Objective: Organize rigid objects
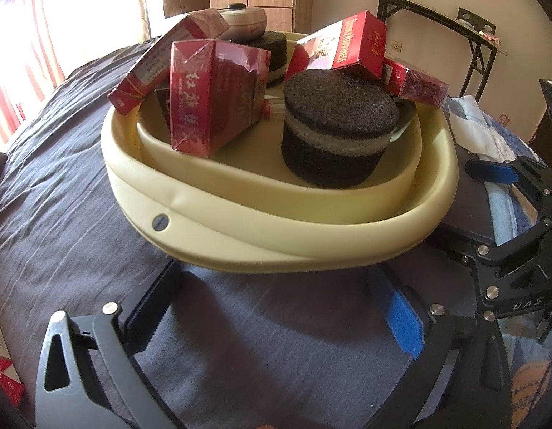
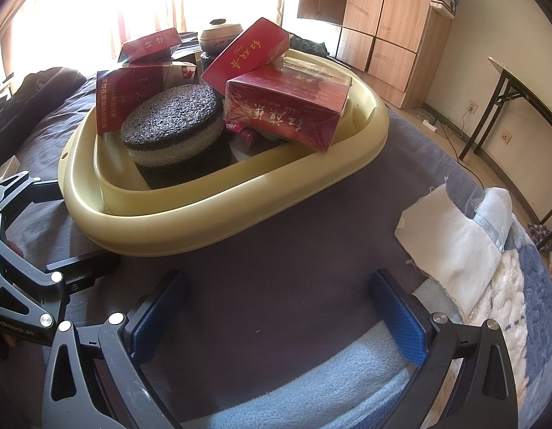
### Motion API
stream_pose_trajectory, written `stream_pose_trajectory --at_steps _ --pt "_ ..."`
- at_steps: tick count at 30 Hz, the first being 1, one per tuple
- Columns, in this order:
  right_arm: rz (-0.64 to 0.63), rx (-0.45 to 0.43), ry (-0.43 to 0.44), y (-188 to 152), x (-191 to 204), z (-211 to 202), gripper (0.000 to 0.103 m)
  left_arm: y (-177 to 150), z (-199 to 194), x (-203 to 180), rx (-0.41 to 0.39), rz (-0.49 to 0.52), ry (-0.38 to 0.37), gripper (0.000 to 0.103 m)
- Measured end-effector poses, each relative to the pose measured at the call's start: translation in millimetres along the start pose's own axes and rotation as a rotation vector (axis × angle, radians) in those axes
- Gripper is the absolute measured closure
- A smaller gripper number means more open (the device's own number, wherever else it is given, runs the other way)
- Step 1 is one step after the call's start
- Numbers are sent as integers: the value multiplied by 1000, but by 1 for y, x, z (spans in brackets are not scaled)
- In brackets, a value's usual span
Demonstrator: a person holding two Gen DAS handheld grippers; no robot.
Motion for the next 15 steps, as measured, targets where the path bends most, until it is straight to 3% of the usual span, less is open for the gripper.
stream_pose_trajectory --at_steps 15 --pt "0 0 0 0 0 0 0 0 0 0 0 -2 -3 0"
Point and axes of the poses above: each gripper's, at about its wrist camera, not at the fingertips, and z roughly the way its jaws point, x to its left, y to its top, the point moved 10 cm from there along z, roughly the way its jaws point, and after that the axes turned 6 degrees about -x, right-handed, at the moved point
